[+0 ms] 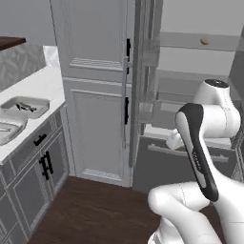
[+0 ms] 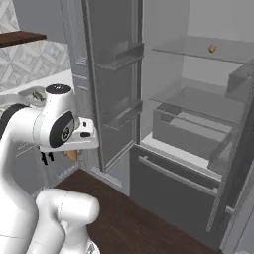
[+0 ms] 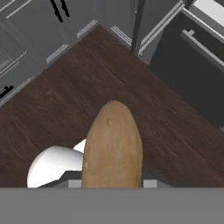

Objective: Place one sweet potato and one fish in each tupperware on the nearby counter, to pack two identical lunches.

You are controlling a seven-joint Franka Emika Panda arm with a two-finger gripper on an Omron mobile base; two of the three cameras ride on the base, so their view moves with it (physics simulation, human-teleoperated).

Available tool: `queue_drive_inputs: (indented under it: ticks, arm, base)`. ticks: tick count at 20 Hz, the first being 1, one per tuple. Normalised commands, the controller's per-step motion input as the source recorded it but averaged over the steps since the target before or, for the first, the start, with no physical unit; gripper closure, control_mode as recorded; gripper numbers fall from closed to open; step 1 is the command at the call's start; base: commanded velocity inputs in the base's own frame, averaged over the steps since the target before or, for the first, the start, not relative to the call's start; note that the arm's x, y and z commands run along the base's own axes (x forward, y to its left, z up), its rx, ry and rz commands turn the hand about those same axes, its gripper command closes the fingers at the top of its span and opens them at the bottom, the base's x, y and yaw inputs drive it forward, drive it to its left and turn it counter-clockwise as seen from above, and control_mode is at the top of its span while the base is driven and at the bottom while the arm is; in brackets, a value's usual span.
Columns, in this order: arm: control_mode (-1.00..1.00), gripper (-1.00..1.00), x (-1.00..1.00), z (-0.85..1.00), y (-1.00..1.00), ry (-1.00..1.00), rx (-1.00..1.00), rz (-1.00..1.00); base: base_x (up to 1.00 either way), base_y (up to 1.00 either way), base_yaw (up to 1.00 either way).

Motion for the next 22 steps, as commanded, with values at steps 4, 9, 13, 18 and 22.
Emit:
queue_drive_inputs:
  ticks: [4,9,13,18,22]
  arm:
    - [1.0,1.0,0.0,0.0,0.0,0.0,0.0,0.0]
    - [1.0,1.0,0.0,0.0,0.0,0.0,0.0,0.0]
    - [1.0,1.0,0.0,0.0,0.0,0.0,0.0,0.0]
    - [1.0,1.0,0.0,0.0,0.0,0.0,0.0,0.0]
    - [1.0,1.0,0.0,0.0,0.0,0.0,0.0,0.0]
  base:
    - [0.0,0.62,0.79]
    - [0.1,0.6,0.54]
    - [0.71,0.42,0.19]
    - [1.0,0.02,0.01]
    - [1.0,0.0,0.02]
